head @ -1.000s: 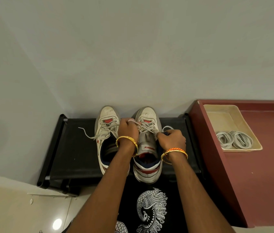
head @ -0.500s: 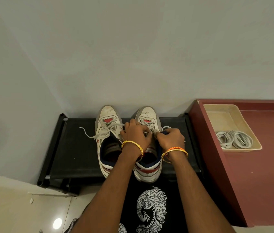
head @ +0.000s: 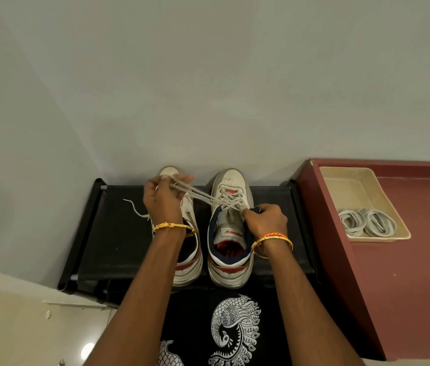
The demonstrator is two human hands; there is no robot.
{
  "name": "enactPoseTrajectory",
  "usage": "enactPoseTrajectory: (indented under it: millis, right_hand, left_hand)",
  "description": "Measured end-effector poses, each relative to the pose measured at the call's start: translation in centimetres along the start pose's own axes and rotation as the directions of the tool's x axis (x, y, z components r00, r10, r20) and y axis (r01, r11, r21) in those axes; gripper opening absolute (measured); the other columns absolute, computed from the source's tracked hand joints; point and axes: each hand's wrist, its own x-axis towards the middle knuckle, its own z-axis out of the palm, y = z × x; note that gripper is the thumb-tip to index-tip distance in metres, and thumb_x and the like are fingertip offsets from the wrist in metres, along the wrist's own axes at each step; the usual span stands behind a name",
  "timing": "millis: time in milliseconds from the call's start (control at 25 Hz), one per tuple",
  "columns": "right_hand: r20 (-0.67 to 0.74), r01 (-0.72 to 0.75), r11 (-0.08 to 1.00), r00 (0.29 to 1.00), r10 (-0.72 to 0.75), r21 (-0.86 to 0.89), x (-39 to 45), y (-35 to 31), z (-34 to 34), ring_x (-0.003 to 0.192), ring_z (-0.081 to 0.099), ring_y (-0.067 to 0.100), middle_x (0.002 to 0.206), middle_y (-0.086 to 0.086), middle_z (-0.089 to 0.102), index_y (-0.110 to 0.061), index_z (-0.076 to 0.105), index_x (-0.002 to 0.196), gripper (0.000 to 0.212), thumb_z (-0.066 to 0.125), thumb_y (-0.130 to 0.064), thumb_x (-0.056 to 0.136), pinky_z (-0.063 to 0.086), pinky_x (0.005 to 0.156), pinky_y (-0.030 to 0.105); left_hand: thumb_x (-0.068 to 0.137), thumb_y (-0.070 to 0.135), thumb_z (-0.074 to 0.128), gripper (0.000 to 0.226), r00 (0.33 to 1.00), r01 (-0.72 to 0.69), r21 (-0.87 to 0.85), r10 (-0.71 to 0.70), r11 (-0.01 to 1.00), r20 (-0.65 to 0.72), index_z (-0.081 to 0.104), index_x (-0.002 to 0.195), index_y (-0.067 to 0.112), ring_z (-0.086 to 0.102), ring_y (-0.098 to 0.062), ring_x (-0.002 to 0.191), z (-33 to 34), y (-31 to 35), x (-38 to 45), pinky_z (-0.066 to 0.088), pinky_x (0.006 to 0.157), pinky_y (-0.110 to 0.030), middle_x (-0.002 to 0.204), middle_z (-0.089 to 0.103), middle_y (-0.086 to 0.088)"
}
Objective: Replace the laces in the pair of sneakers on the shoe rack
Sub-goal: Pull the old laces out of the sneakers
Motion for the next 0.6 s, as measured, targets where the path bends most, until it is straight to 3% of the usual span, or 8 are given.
enactPoseTrajectory:
  millis: [40, 120, 200, 280, 320, 400, 480, 600]
  right_hand:
    - [0.003, -0.002, 1.0, 1.0, 0.002, 0.002, 0.0, 0.0, 0.0, 0.086, 0.065, 0.024, 0.101, 0.01, 0.069, -0.009, 0.068, 0.103, 0.026, 0.064, -0.026, 0.084, 0.054, 0.069, 0.03]
    - [0.004, -0.002, 1.0, 1.0, 0.002, 0.003, 0.0, 0.0, 0.1, 0.085, 0.065, 0.024, 0.1, 0.01, 0.069, -0.009, 0.069, 0.102, 0.025, 0.065, -0.027, 0.084, 0.055, 0.07, 0.031]
    - [0.0, 0.007, 1.0, 1.0, -0.007, -0.007, 0.1, 0.1, 0.1, 0.084, 0.064, 0.023, 0.099, 0.009, 0.069, -0.009, 0.069, 0.101, 0.025, 0.065, -0.027, 0.084, 0.055, 0.07, 0.031]
    - [-0.004, 0.018, 1.0, 1.0, -0.018, -0.023, 0.1, 0.2, 0.2, 0.082, 0.064, 0.022, 0.099, 0.009, 0.069, -0.01, 0.069, 0.101, 0.025, 0.065, -0.028, 0.084, 0.056, 0.07, 0.031]
    - [-0.008, 0.024, 0.999, 1.0, -0.025, -0.027, 0.1, 0.2, 0.2, 0.082, 0.064, 0.021, 0.099, 0.009, 0.07, -0.01, 0.069, 0.101, 0.026, 0.065, -0.029, 0.084, 0.055, 0.069, 0.031]
    - [-0.013, 0.031, 0.999, 0.999, -0.032, -0.032, 0.1, 0.3, 0.2, 0.083, 0.064, 0.021, 0.101, 0.009, 0.069, -0.009, 0.069, 0.103, 0.027, 0.065, -0.029, 0.085, 0.053, 0.067, 0.028]
    - [-0.008, 0.033, 0.999, 0.999, -0.033, -0.038, 0.2, 0.4, 0.2, 0.086, 0.064, 0.022, 0.103, 0.01, 0.069, -0.009, 0.068, 0.104, 0.028, 0.065, -0.029, 0.085, 0.051, 0.065, 0.027]
    - [0.0, 0.03, 0.999, 1.0, -0.03, -0.039, 0.2, 0.3, 0.4, 0.084, 0.062, 0.021, 0.104, 0.01, 0.069, -0.009, 0.068, 0.104, 0.028, 0.065, -0.029, 0.085, 0.051, 0.065, 0.027]
  left_hand:
    - [0.095, 0.004, 0.044, 0.017, 1.0, -0.005, 0.007, 0.005, 1.0, -0.009, 0.047, 0.084, 0.016, 0.061, -0.015, 0.061, -0.1, 0.2, 0.1, 0.052, 0.063, -0.027, 0.068, 0.061, -0.003]
    - [0.092, 0.008, 0.05, 0.007, 0.981, -0.188, 0.403, 0.148, 0.896, 0.127, 0.049, 0.092, 0.016, 0.052, -0.011, 0.059, 0.0, -0.2, -0.2, 0.045, 0.058, -0.023, 0.072, 0.052, 0.0]
    - [0.087, 0.023, 0.061, 0.016, 0.869, -0.492, 0.772, 0.185, 0.401, 0.458, 0.059, 0.102, 0.018, 0.054, -0.013, 0.077, 0.4, -1.7, -1.2, 0.046, 0.068, -0.024, 0.087, 0.054, 0.0]
    - [0.086, 0.036, 0.061, 0.027, 0.806, -0.583, 0.802, 0.031, -0.13, 0.591, 0.065, 0.111, 0.027, 0.05, -0.022, 0.105, 0.8, -3.7, -1.8, 0.04, 0.089, -0.035, 0.11, 0.052, -0.005]
    - [0.088, 0.037, 0.058, 0.029, 0.82, -0.555, 0.781, -0.03, -0.285, 0.572, 0.064, 0.115, 0.029, 0.043, -0.025, 0.116, 1.1, -4.4, -2.0, 0.034, 0.095, -0.039, 0.12, 0.048, -0.007]
    - [0.093, 0.032, 0.052, 0.029, 0.845, -0.503, 0.759, -0.051, -0.414, 0.532, 0.063, 0.12, 0.029, 0.035, -0.028, 0.123, 1.6, -5.3, -2.2, 0.029, 0.099, -0.041, 0.128, 0.042, -0.008]
    - [0.095, 0.03, 0.05, 0.028, 0.848, -0.489, 0.751, -0.04, -0.444, 0.529, 0.063, 0.12, 0.027, 0.034, -0.028, 0.124, 1.8, -5.6, -2.2, 0.029, 0.1, -0.04, 0.13, 0.041, -0.008]
    - [0.093, 0.035, 0.053, 0.027, 0.851, -0.508, 0.792, -0.057, -0.338, 0.522, 0.065, 0.116, 0.03, 0.035, -0.025, 0.124, 1.9, -4.9, -2.2, 0.028, 0.099, -0.04, 0.129, 0.042, -0.006]
